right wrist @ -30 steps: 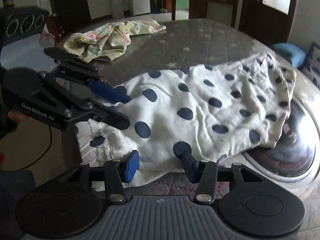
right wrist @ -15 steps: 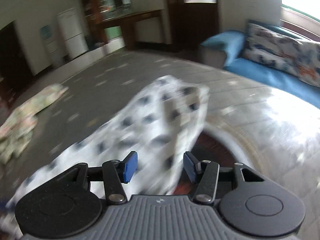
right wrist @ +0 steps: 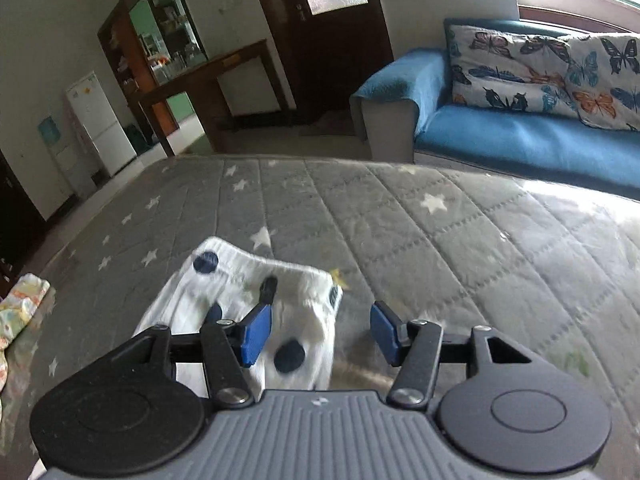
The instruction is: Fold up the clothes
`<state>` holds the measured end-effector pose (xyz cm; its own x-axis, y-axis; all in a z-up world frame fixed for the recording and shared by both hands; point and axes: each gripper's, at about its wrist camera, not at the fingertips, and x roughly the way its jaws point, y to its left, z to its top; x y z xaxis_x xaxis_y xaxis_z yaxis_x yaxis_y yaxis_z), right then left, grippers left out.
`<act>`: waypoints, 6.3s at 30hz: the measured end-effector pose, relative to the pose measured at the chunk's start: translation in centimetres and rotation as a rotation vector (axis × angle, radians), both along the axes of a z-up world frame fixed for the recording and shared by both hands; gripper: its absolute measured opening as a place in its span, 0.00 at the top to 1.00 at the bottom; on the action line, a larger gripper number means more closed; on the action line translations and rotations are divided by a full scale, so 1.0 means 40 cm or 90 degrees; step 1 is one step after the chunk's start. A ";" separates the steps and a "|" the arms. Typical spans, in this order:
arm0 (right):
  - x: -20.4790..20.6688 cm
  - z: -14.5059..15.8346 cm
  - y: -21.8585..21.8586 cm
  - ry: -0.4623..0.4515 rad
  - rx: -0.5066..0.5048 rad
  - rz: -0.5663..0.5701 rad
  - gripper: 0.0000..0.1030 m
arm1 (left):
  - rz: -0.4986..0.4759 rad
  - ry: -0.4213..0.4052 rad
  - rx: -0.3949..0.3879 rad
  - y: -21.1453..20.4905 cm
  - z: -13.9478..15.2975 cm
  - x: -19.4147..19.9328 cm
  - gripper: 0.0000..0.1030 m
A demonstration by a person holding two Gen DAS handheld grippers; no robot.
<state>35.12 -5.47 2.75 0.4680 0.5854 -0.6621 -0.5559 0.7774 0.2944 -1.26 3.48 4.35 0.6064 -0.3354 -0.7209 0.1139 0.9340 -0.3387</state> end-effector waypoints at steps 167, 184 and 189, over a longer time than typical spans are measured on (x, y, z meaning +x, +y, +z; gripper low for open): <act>-1.130 0.121 -0.044 -0.306 -0.239 0.465 0.73 | -0.046 -0.219 0.192 0.002 0.076 -0.341 0.59; -1.031 0.240 -0.083 -0.265 -0.137 0.400 0.82 | -0.267 -0.341 0.455 -0.105 -0.010 -0.264 0.41; -1.030 0.243 -0.082 -0.263 -0.143 0.401 0.82 | -0.319 -0.354 0.467 -0.114 -0.032 -0.267 0.41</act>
